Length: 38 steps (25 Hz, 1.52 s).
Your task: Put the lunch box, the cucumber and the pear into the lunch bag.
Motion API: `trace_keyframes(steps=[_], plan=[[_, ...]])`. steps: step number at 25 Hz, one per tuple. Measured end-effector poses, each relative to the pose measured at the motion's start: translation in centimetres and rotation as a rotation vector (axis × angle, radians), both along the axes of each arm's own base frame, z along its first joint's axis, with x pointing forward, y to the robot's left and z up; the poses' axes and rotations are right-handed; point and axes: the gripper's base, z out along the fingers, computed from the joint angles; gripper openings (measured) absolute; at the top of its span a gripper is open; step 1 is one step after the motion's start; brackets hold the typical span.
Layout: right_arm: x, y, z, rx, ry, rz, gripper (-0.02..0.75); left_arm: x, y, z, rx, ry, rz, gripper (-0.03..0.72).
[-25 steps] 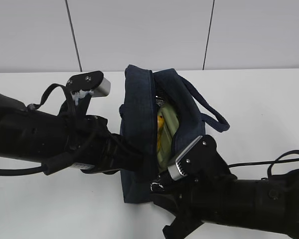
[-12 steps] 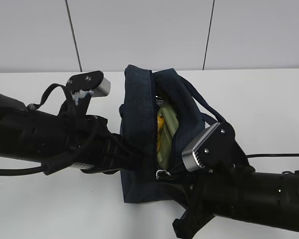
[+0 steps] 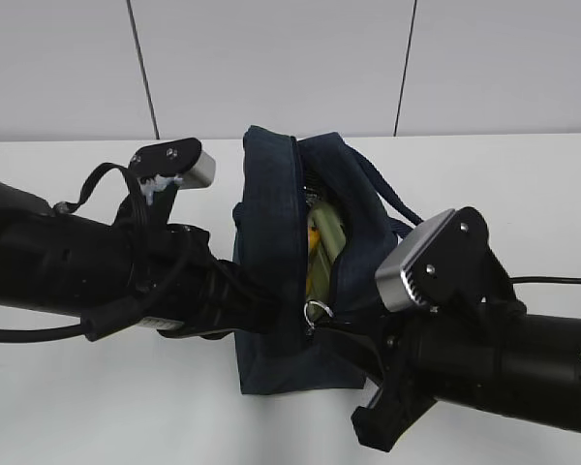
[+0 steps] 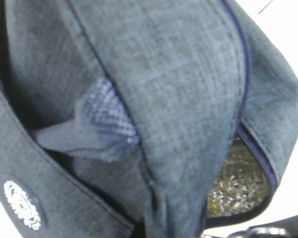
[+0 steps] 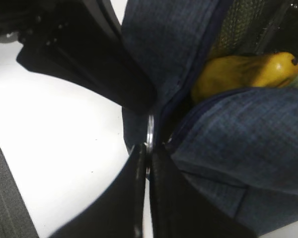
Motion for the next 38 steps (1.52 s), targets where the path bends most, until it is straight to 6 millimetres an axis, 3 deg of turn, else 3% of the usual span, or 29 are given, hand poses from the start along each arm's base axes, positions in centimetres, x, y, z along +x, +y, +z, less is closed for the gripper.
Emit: trace_keyframes(steps=[11,38], plan=[[-0.2,-0.2,1.2,0.020,-0.037,0.001,0.000,0.0,0.0,0.0,0.000,0.000,0.000,0.003],[2.4,1.3,5.2,0.100,-0.151,-0.033,0.000,-0.2,0.1,-0.1,0.035,-0.026,-0.051,0.003]])
